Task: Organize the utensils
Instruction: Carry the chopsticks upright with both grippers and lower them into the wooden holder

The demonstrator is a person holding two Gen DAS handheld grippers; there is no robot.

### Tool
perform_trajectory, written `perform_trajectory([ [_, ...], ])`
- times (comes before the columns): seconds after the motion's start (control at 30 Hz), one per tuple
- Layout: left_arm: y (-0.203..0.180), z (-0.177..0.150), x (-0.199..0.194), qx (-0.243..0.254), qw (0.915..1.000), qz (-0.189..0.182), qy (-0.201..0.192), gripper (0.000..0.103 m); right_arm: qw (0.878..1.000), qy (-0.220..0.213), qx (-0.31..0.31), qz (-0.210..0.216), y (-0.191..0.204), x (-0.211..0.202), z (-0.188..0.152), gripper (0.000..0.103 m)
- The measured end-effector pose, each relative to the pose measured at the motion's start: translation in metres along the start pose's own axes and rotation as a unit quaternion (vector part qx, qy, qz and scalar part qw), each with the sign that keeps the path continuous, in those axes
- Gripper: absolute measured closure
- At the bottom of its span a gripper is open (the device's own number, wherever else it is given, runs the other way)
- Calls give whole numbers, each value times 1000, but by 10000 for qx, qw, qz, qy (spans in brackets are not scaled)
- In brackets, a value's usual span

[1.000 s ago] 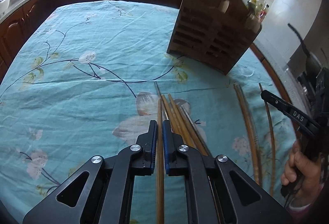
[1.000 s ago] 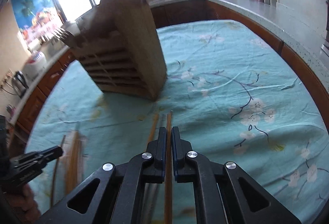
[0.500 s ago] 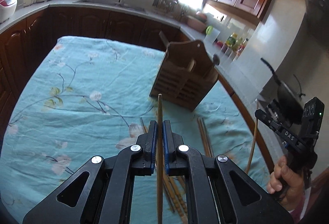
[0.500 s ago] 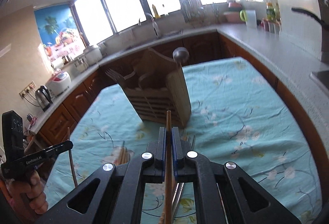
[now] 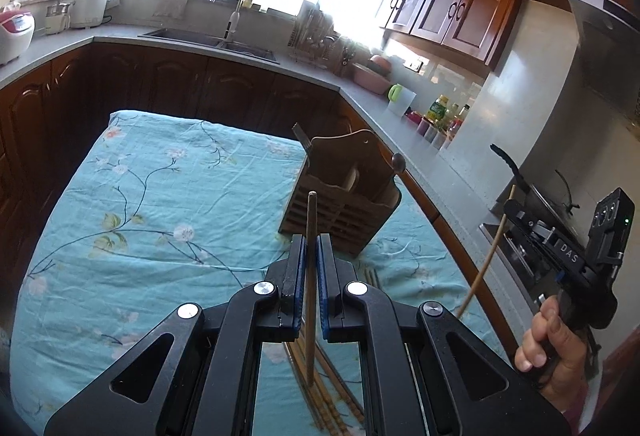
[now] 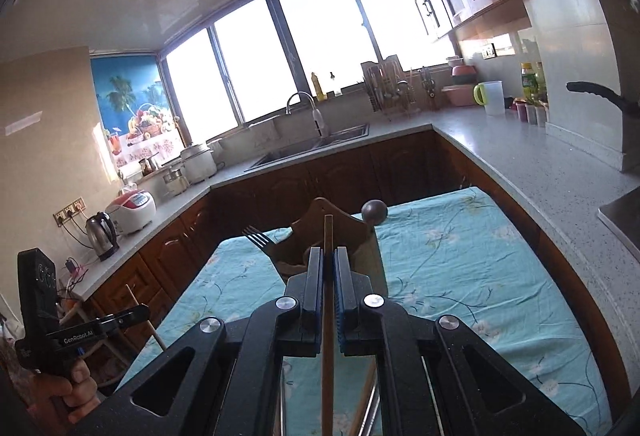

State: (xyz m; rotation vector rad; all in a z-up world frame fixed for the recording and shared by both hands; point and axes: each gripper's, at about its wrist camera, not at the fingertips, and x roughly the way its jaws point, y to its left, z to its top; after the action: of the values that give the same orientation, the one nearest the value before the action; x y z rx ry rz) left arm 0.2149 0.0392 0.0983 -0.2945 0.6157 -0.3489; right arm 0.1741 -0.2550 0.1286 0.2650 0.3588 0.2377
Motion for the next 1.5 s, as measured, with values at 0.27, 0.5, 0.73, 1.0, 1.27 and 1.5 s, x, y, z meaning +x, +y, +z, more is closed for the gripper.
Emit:
perform_trajectory([
  [0.27, -1, 8, -1, -17, 10000, -64, -72, 98, 9999, 66, 64, 46, -5, 9, -2, 98],
  [0.5, -13, 30, 1, 127, 9995, -94, -289, 98, 10000, -24, 78, 53, -4, 11, 5, 98],
  [0.73, -34, 90, 11, 286, 9956, -116, -885, 98, 9986, -527, 98, 28, -4, 20, 45, 98],
  [1.0, -46, 156, 50, 186, 9879, -23, -1539, 98, 9913, -1303, 108, -153, -3, 47, 108, 98],
  [1.27, -30, 148, 112, 32, 9885, 229, -1496, 98, 9882, -1450, 244, -427, -26, 98, 96, 98],
  [1.5, -15, 116, 150, 12, 9936, 362, -1067, 98, 9923, -1064, 305, -560, -39, 122, 47, 98],
])
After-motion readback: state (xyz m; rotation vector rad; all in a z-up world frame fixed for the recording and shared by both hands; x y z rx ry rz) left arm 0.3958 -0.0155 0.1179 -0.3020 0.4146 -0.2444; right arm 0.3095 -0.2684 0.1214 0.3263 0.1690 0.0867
